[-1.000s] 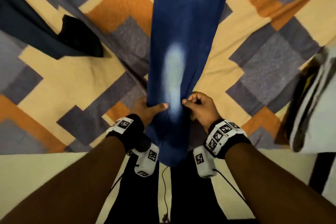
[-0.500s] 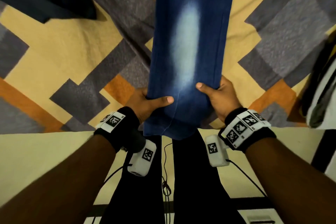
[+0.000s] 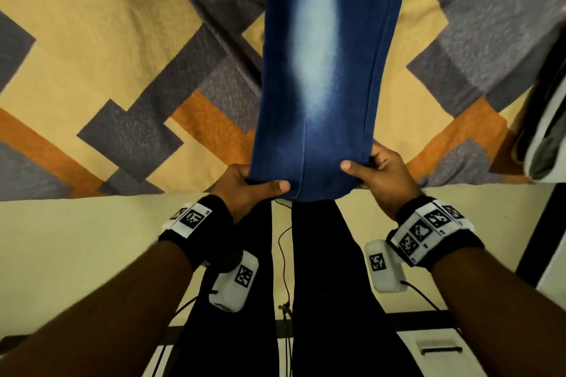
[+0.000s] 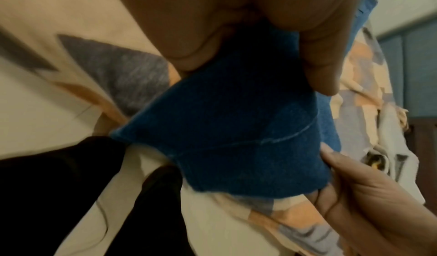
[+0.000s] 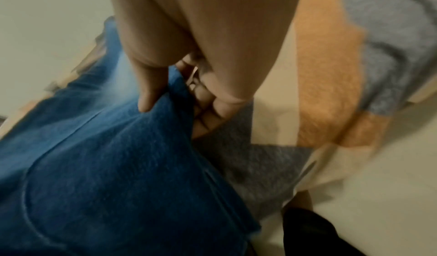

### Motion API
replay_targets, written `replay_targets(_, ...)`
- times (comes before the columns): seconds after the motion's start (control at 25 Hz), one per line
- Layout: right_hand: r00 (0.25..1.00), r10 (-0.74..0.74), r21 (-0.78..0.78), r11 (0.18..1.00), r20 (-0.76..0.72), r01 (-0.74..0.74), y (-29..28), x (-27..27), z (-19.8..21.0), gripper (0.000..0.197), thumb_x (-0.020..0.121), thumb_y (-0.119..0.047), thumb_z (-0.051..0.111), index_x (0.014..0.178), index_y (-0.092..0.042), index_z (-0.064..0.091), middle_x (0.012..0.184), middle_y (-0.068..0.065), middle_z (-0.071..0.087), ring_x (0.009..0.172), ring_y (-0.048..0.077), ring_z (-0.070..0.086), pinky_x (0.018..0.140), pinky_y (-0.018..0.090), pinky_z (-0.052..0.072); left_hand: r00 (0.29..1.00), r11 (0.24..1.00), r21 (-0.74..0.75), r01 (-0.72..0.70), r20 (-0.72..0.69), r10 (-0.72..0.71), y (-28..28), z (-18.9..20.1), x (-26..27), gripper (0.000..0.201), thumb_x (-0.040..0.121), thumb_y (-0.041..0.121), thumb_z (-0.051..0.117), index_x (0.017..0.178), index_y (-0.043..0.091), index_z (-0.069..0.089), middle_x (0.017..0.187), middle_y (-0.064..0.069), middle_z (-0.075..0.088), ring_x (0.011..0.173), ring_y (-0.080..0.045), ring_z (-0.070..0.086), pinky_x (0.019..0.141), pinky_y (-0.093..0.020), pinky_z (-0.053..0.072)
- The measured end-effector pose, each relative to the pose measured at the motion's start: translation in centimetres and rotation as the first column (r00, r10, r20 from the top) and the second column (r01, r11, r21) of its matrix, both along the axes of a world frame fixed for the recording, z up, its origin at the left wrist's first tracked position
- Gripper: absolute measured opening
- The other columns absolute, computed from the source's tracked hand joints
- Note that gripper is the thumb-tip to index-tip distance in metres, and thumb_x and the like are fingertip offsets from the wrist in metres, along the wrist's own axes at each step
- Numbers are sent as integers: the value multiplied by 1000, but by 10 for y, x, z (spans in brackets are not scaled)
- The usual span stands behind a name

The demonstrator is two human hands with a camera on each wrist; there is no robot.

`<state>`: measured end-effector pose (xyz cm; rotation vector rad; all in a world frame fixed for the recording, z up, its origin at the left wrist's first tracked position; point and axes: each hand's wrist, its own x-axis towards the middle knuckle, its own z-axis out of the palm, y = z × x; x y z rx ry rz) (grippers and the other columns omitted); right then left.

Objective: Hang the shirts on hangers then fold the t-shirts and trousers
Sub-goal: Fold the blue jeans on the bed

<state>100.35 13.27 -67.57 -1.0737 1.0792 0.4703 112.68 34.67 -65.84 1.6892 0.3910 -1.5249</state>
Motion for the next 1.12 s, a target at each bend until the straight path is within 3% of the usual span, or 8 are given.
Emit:
replay_targets(0.16,954,297,36,955,-35,-295,7,-34,-10,52,73,5,77,118,-12,56,116,1,67,107,16,64,94,39,51,968,969,-24,245,-53,-246,16,-12,-28,33,73,12,80,99,20,60,86,15,64,86,-2,62,62,-7,45)
replay_targets(0.36,956,279,32,960,-91,-277,6,-44,-7,41,86,11,59,114,-19,55,108,-2,66,99,19,63,76,27,56,974,973,73,218,-72,-213,34,-22,-49,26,79,9,75,99,20,61,92,6,66,92,-15,62,83,-26,51)
replay_targets(0.44,939,328,8,944,-108,-329,7,-45,-14,43,86,11,58,118,-17,54,112,3,66,105,21,62,85,31,54,974,965,136,226,-38,-223,38,-28,-51,32,81,6,71,109,17,59,101,-2,66,103,-24,62,90,-34,48)
replay_targets(0.56,907,398,10,916,-139,-401,6,-42,-14,39,85,3,63,120,-15,57,111,2,66,103,19,63,79,25,49,945,927,196,319,11,-328,37,-35,-53,61,82,6,68,136,16,41,122,-8,60,114,-28,56,97,-38,45)
replay_targets(0.72,758,587,-309,692,-284,-652,-10,-19,-2,9,85,-20,68,87,-17,60,85,2,65,83,24,61,73,30,45,881,882,331,335,223,-418,18,-19,-34,50,85,24,67,127,24,39,111,-3,63,104,-27,61,90,-37,48)
replay_targets(0.84,902,356,-524,734,-243,-432,-37,21,2,13,86,-25,69,94,-16,64,89,0,68,84,19,61,81,30,48,809,930,315,191,486,-331,-26,-3,17,32,85,27,66,111,24,46,82,4,59,80,-22,62,74,-33,49)
replay_targets(1.0,997,63,-590,807,42,-26,-88,118,-4,41,85,-17,70,123,-12,55,96,-8,60,86,6,58,81,14,45,644,990,115,84,751,-142,-106,-7,121,42,83,19,68,121,16,50,108,-6,57,82,-15,55,80,-32,50)
replay_targets(1.12,995,15,-576,816,100,46,-133,186,-22,57,83,-22,72,133,-15,46,103,-2,60,98,16,61,91,28,48,730,998,45,-52,684,7,-164,-19,194,54,86,16,67,134,16,42,109,0,51,91,-17,53,89,-37,48)
